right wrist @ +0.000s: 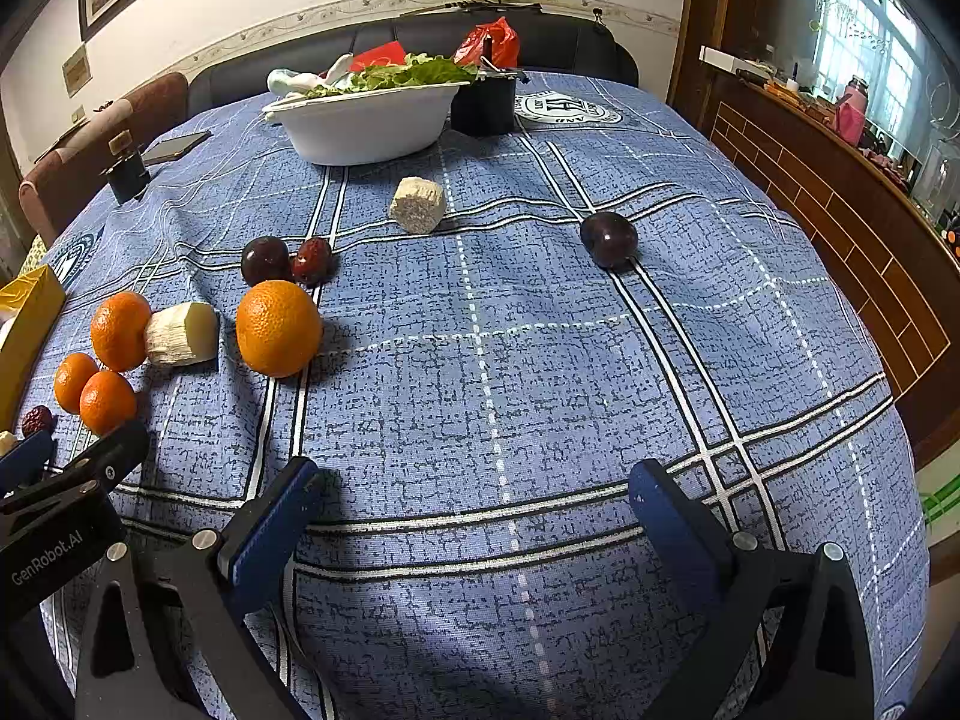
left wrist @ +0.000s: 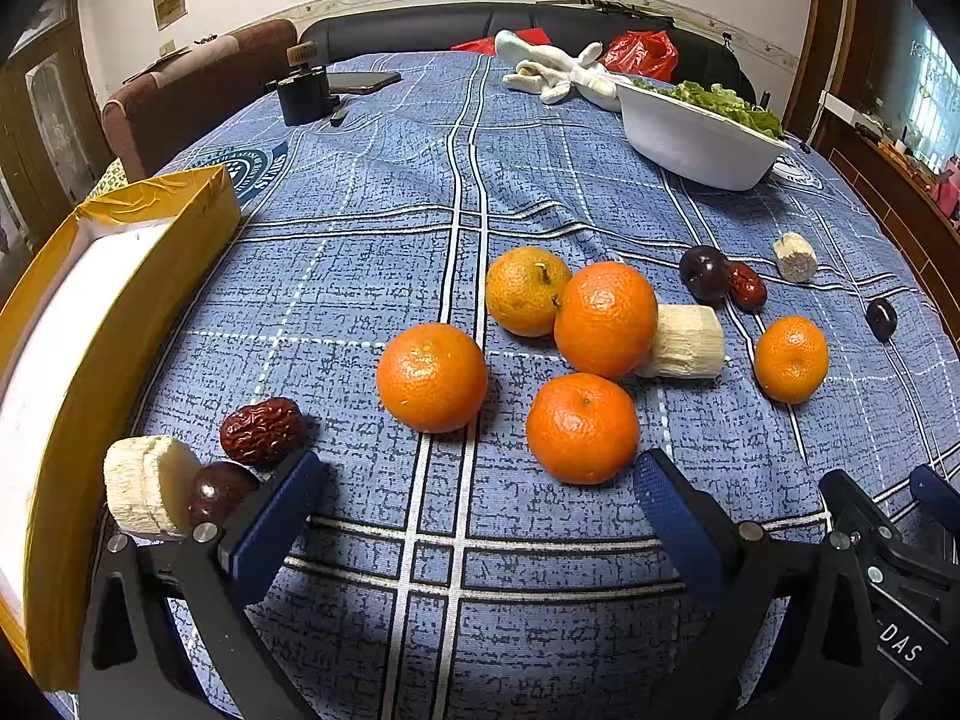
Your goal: Organize fruits
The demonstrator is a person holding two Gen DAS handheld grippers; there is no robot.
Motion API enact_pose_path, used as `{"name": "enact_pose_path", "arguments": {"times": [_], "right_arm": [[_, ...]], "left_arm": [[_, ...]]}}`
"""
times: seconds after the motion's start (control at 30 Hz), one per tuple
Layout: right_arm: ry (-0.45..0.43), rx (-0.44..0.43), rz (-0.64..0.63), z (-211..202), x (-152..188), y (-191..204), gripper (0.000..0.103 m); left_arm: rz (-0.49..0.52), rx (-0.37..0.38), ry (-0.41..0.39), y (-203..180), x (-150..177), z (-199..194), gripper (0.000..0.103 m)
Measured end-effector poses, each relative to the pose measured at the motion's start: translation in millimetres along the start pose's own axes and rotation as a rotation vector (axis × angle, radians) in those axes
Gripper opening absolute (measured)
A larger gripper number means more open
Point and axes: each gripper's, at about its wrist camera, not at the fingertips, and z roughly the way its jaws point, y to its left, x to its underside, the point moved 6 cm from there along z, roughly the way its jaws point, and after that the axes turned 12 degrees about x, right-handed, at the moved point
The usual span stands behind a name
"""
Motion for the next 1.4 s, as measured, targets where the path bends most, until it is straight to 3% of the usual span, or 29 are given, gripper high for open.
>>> {"name": "enact_pose_path", "arguments": {"times": [0.87,1.27,1.4], "right_arm": [[0.001,0.000,0.001,0.3,0.2,0.3,0.103],[0.000,0.000,0.001,0.3,0.3,0.3,0.103],[0.000,0.000,0.001,0.4,0.3,0.2,0.103]], "left_arm": [[0.000,-0.002,0.005,-1.3,0.0,0.6,0.103],[0.025,0.030,0.049,-0.1,-1.1,1.4,0.103],[0.076,0.067,0.052,-6.9,4.3,-1.5,0.103]]}}
